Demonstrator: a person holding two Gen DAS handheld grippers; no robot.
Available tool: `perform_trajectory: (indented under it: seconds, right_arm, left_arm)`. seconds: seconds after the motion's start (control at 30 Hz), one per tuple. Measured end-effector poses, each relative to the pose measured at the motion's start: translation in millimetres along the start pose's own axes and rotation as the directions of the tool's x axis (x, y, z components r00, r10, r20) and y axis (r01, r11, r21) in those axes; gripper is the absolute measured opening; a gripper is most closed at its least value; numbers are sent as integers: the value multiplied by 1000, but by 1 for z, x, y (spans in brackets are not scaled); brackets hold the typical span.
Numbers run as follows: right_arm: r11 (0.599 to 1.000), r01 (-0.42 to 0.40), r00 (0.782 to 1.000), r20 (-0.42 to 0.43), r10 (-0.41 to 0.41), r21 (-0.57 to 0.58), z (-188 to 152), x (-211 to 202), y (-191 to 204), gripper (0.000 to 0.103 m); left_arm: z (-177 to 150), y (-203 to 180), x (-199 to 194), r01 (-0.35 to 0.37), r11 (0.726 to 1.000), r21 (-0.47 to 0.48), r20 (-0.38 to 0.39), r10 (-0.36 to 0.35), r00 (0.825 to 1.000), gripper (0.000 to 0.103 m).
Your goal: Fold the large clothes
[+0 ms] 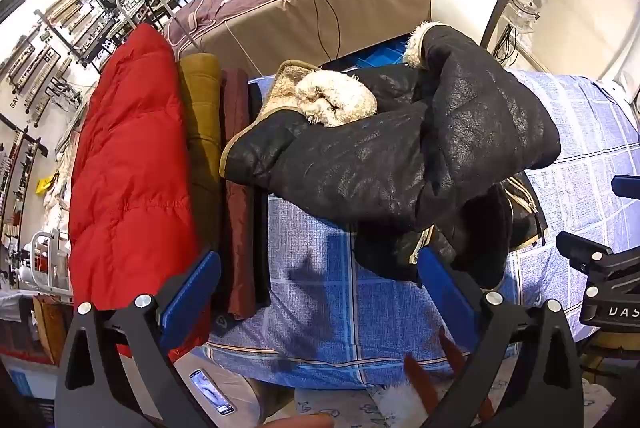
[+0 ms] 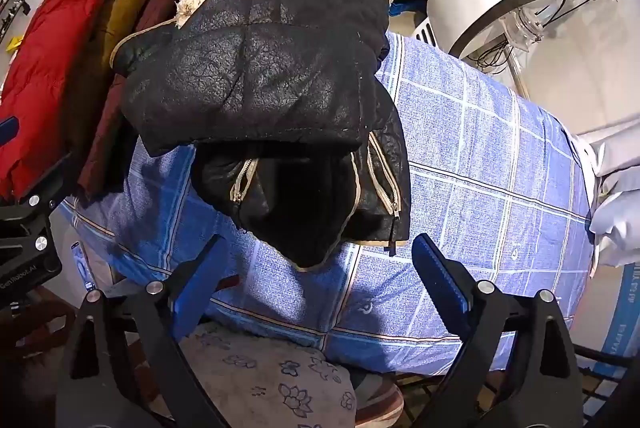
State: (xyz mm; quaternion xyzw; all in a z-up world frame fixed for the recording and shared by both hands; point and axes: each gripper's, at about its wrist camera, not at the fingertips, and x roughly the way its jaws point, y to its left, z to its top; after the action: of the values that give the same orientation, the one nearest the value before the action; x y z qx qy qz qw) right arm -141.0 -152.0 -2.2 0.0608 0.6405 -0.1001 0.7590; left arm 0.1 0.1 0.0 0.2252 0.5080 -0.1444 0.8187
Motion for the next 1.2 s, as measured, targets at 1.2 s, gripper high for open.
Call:
perform_trajectory:
  seconds: [1.2]
  right_arm:
    - [1000,11,1000,-17,-11,-5,-4,7,0,92]
  left_arm:
    - [-7,-3,10,34,999,9,-72,-33,997,97]
